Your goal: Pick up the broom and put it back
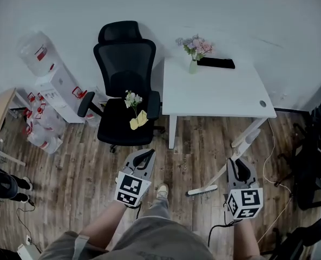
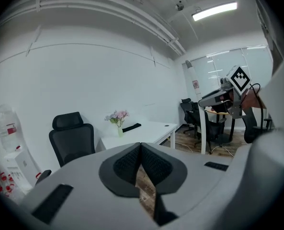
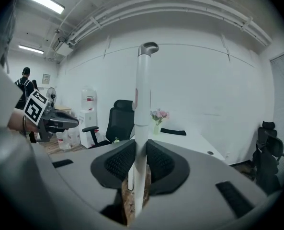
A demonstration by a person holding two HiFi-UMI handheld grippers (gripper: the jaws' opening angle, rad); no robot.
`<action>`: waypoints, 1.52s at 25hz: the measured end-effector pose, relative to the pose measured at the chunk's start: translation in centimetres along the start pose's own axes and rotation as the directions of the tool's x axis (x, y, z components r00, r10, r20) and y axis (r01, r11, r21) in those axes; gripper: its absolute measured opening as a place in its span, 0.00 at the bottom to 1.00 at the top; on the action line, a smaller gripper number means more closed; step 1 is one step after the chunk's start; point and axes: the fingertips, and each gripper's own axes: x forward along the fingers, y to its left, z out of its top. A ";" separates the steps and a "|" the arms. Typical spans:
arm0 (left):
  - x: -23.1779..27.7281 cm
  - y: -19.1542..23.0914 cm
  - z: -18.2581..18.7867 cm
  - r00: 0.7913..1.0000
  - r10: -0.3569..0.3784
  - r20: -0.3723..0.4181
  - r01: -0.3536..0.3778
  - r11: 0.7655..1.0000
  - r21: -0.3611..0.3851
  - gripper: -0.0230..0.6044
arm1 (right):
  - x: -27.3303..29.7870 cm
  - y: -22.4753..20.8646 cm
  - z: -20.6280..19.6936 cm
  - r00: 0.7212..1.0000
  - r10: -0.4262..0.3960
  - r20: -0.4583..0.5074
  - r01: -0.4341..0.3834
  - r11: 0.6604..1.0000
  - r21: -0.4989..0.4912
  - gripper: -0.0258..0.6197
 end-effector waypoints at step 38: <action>17.8 7.2 -3.0 0.979 -0.131 -0.156 0.113 0.986 -0.122 0.06 | 20.7 -3.0 -5.2 0.962 0.061 -0.265 -0.061 0.998 0.006 0.19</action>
